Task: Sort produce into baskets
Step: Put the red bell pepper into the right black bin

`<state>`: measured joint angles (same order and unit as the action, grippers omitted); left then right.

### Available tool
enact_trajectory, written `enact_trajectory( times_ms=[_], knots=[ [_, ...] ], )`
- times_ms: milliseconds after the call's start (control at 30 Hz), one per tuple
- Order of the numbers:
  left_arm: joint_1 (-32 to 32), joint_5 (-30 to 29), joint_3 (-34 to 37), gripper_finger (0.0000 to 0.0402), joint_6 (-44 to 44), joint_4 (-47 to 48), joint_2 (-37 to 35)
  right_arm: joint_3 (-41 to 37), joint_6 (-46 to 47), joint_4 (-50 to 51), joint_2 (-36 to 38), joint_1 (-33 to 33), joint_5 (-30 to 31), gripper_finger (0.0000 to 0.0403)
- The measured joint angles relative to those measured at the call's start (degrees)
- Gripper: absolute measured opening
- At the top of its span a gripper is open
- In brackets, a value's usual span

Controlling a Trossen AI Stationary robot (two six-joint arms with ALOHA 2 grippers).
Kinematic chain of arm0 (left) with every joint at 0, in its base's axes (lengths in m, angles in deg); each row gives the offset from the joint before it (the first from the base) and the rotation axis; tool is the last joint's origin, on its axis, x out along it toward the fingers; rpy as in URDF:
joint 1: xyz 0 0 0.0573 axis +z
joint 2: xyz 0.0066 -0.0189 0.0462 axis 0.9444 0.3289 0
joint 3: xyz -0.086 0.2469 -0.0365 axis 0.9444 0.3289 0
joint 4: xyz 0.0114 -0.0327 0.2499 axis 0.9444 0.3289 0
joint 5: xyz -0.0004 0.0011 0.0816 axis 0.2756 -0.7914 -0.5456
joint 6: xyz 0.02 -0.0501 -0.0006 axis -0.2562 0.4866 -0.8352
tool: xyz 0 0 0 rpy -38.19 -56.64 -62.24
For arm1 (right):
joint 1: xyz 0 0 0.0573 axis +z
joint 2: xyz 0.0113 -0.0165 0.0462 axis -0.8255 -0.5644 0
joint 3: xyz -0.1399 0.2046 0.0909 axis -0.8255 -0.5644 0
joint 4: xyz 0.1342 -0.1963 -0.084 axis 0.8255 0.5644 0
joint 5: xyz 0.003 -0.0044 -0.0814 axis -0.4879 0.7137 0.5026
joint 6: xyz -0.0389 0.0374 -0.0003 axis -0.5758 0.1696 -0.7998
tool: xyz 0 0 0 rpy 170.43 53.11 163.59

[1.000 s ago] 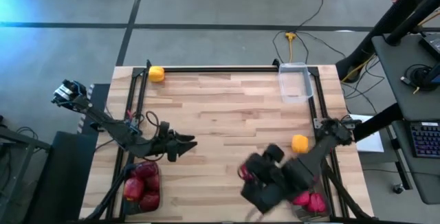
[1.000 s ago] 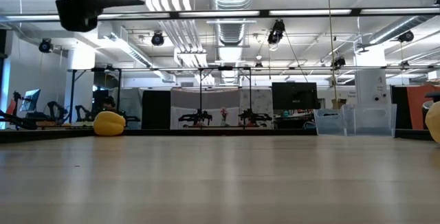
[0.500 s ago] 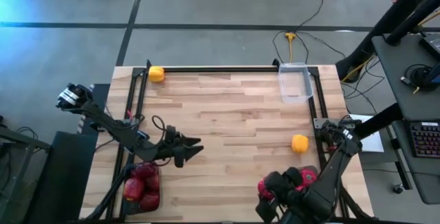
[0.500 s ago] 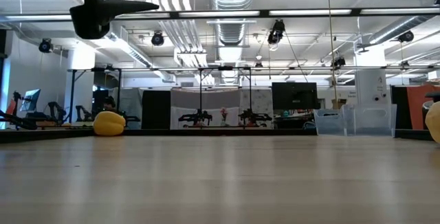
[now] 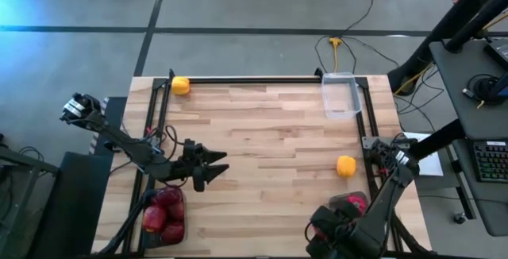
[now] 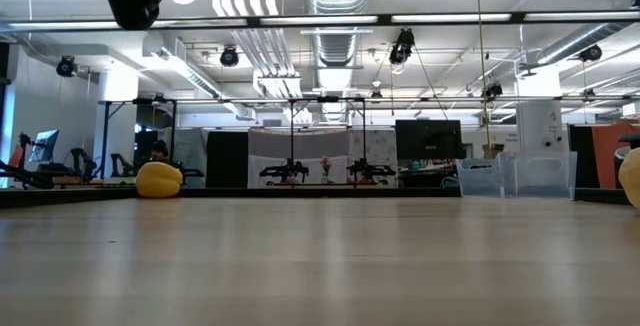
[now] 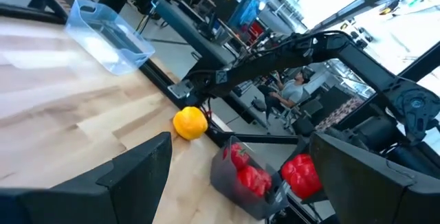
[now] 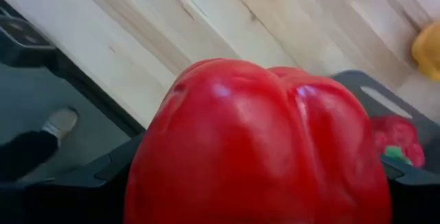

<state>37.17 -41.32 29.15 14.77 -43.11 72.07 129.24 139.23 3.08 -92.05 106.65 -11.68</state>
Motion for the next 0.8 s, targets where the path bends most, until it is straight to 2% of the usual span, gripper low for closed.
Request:
enact_trajectory(
  times_ms=[333,433,600,800],
  knots=[
    [0.0,0.0,0.0,0.0326,-0.4,2.5,-0.4,-8.1,2.9,-0.1,0.1,3.0,-12.1,0.0321],
    [0.2,0.0,0.0,0.0326,-0.4,2.7,-0.5,-13.3,3.0,-0.1,1.4,3.3,-12.7,0.0317],
    [1.6,0.0,0.0,0.0326,-0.7,3.3,-0.5,-23.3,2.6,-0.8,5.8,-1.2,-12.6,0.0318],
    [2.0,0.0,0.0,0.0326,-1.3,3.5,-0.5,-35.0,0.8,-8.1,11.9,-4.5,-14.4,0.0324]
  ],
)
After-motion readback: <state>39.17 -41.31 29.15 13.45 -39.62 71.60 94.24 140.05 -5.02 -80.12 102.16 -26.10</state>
